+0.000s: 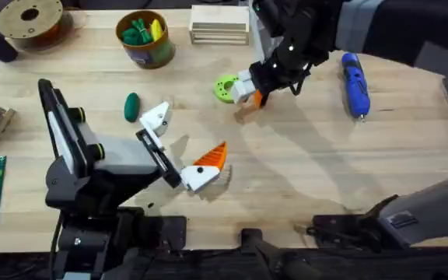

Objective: Pick up the gripper from the table and insert it into the empty holder that is missing its gripper. Then pick up a screw, insert it into the mounting hole, and use the screwdriver to tighten it. Finally, clean up the table by picking up the vegetable and placing it into the bucket.

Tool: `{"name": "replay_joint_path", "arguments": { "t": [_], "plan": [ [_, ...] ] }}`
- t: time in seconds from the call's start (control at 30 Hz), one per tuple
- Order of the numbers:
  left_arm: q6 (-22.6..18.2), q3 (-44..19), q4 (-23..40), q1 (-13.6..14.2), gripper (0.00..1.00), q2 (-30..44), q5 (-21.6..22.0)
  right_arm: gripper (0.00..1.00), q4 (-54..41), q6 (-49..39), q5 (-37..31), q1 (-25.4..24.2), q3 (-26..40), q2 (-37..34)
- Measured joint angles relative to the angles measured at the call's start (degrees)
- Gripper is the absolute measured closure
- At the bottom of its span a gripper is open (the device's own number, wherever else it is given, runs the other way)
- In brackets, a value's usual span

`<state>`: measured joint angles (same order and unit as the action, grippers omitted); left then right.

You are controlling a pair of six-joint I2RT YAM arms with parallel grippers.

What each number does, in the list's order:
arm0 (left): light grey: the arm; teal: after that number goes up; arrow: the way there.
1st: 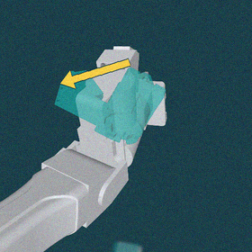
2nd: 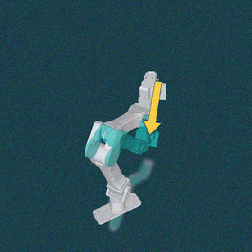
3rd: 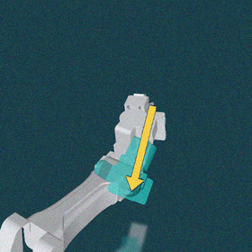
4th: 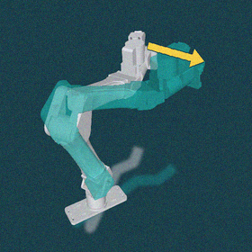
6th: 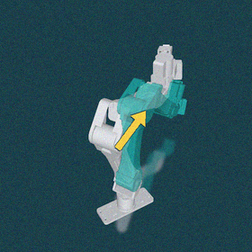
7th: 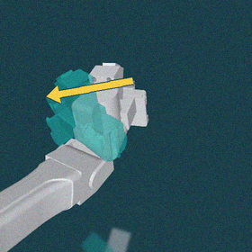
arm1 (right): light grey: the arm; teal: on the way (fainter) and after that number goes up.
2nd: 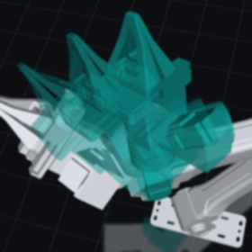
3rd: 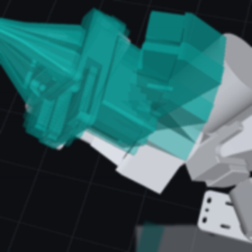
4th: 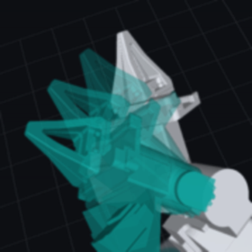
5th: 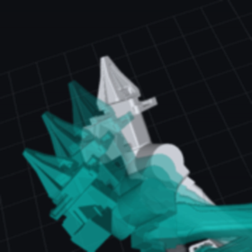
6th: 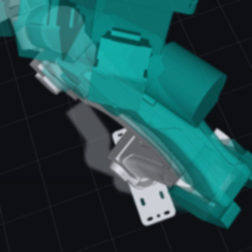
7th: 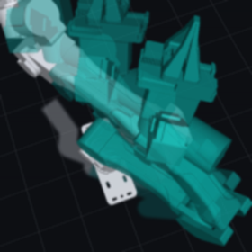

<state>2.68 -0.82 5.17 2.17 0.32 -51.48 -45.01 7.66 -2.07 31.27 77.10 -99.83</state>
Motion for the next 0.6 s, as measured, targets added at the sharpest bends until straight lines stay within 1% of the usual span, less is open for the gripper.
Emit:
{"name": "replay_joint_path", "arguments": {
  "t": [0.3,0.37,0.4,0.43,0.5,0.6],
  "plan": [
    [0.0,0.0,0.0,0.0,0.014,-0.01,0.0,0.029,0.02,-0.02,0.0,0.0,0.0,-1.42],
    [0.0,0.0,0.0,0.0,0.013,-0.02,0.0,0.059,0.02,-0.02,0.0,0.0,0.0,-2.11],
    [0.0,0.0,0.0,0.0,0.014,-0.01,0.0,0.103,0.02,-0.16,0.0,0.0,0.0,-2.35],
    [0.0,0.0,0.0,0.0,0.014,-0.02,0.0,0.184,0.02,-0.23,0.0,0.0,0.0,-2.47],
    [0.0,0.0,0.0,0.0,0.014,-0.01,0.0,0.453,0.01,-0.37,0.02,0.0,0.0,-2.47],
    [0.0,0.0,0.0,0.0,0.014,-0.02,0.0,0.892,0.02,-0.42,0.04,-0.04,0.0,-2.47]
  ]
}}
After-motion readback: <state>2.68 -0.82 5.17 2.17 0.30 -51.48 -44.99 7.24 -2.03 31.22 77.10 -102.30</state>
